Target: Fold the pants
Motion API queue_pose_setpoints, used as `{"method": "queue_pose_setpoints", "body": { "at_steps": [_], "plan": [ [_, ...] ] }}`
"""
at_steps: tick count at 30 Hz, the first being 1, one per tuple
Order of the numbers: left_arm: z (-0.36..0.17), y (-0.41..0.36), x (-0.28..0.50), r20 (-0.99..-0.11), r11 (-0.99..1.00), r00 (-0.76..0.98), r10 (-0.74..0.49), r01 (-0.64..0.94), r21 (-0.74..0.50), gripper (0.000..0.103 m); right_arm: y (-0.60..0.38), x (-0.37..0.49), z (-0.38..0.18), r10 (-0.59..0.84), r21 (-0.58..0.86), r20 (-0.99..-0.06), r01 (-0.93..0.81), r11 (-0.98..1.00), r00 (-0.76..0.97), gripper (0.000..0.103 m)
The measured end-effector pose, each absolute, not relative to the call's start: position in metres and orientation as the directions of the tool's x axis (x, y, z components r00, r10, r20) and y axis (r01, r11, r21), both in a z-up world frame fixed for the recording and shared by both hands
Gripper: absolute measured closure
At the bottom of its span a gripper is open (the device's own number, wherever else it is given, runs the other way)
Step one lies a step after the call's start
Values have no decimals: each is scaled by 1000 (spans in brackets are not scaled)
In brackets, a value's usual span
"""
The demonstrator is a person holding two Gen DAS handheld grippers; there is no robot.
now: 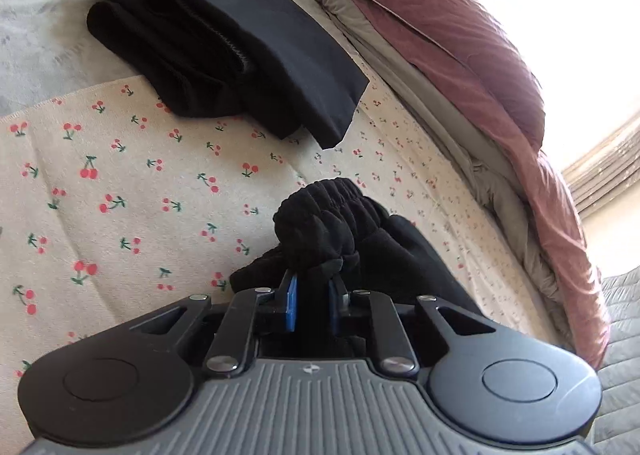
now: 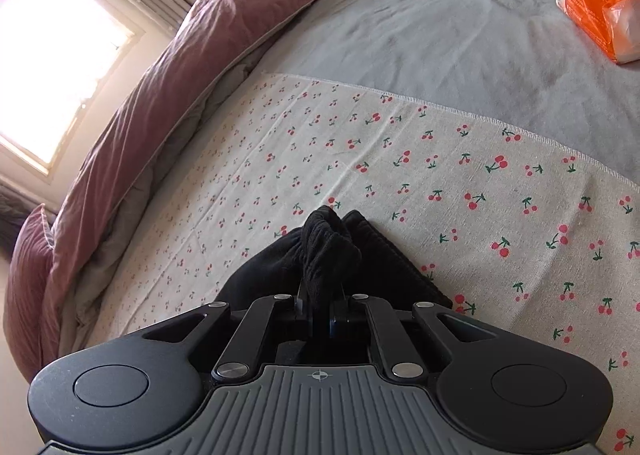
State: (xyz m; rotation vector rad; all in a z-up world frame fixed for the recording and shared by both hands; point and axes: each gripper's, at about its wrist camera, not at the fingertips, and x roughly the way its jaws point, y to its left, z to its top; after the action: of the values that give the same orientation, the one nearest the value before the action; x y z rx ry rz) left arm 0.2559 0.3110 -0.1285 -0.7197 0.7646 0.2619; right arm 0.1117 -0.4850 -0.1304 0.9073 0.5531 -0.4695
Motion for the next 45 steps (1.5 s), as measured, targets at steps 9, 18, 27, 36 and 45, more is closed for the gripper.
{"method": "queue_pose_setpoints", "body": {
  "at_steps": [9, 18, 27, 36, 45],
  "plan": [
    [-142, 293, 251, -817, 888, 575, 44, -397, -232, 62, -482, 106, -165, -171, 468, -760, 711, 525, 627, 90],
    [-116, 326, 213, -822, 770, 570, 16, -532, -353, 39, -475, 101, -143, -342, 350, -736, 760, 547, 585, 51],
    [-63, 265, 235, -704, 833, 710, -18, -379, -403, 38, -453, 105, -113, -561, 179, -674, 843, 507, 481, 25],
    [-135, 192, 320, -805, 929, 594, -3, -295, -222, 38, -370, 198, -139, -161, 135, -761, 397, 908, 628, 54],
    [-152, 247, 268, -831, 803, 549, -94, -451, -389, 81, -334, 218, -163, -332, -178, -797, 328, 928, 505, 45]
  ]
}}
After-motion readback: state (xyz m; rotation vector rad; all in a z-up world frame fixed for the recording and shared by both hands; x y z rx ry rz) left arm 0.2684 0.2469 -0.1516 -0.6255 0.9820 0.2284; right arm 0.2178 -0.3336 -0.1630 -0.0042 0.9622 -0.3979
